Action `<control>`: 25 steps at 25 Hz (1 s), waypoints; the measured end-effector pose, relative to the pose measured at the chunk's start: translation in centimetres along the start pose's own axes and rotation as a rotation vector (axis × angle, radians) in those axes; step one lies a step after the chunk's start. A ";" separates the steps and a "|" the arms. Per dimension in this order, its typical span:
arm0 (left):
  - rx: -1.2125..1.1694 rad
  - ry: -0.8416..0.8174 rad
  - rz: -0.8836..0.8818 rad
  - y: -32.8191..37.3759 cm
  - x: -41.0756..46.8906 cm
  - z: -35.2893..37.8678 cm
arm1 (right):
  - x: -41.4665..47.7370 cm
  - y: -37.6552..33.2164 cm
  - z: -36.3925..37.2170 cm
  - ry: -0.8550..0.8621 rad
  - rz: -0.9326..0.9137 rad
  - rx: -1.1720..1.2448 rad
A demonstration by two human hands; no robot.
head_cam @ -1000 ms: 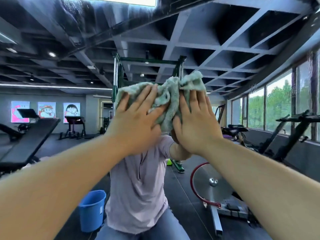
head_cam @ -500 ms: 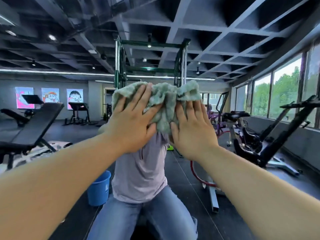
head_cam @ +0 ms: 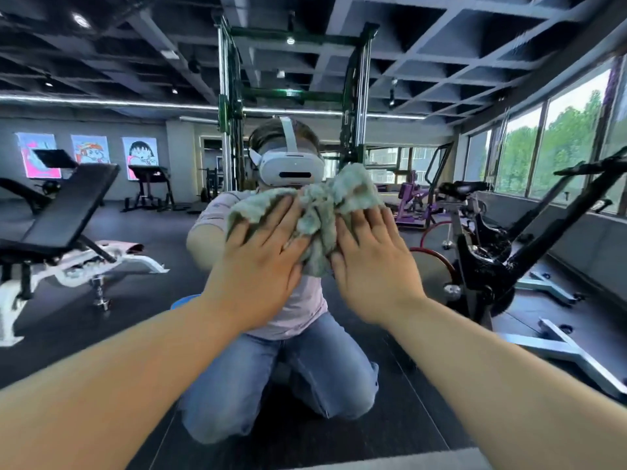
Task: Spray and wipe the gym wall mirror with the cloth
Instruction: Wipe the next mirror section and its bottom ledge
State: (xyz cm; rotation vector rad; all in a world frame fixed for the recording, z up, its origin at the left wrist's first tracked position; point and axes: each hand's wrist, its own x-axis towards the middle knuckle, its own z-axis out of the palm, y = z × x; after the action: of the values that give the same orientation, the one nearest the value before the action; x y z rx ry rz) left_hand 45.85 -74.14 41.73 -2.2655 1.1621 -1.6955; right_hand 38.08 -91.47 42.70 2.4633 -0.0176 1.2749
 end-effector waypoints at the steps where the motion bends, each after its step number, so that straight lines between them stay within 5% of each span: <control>1: 0.016 0.007 0.033 -0.8 0.9 -0.4 | 1.2 0.5 -0.6 0.012 0.022 0.001; 6: -0.062 0.127 -0.176 -3.3 7.3 -1.9 | 6.3 1.3 -2.2 0.126 0.220 0.158; 11: -0.089 0.076 -0.067 3.8 -4.3 2.7 | -6.0 -3.6 4.5 -0.007 0.068 0.087; 14: -0.075 0.028 -0.019 3.7 -4.5 2.4 | -5.7 -2.0 4.6 -0.004 0.016 0.055; 19: -0.090 0.095 -0.113 5.2 -5.6 3.6 | -7.6 -3.4 6.8 0.130 0.182 0.213; 25: -0.218 -0.175 0.252 11.7 -18.8 8.1 | -23.8 -6.9 12.6 -0.169 0.089 0.259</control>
State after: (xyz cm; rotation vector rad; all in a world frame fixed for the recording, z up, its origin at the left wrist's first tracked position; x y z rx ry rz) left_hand 44.83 -73.85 18.17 -2.2120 1.5767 -1.3092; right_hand 35.14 -92.80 15.02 2.8162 -0.0056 1.1629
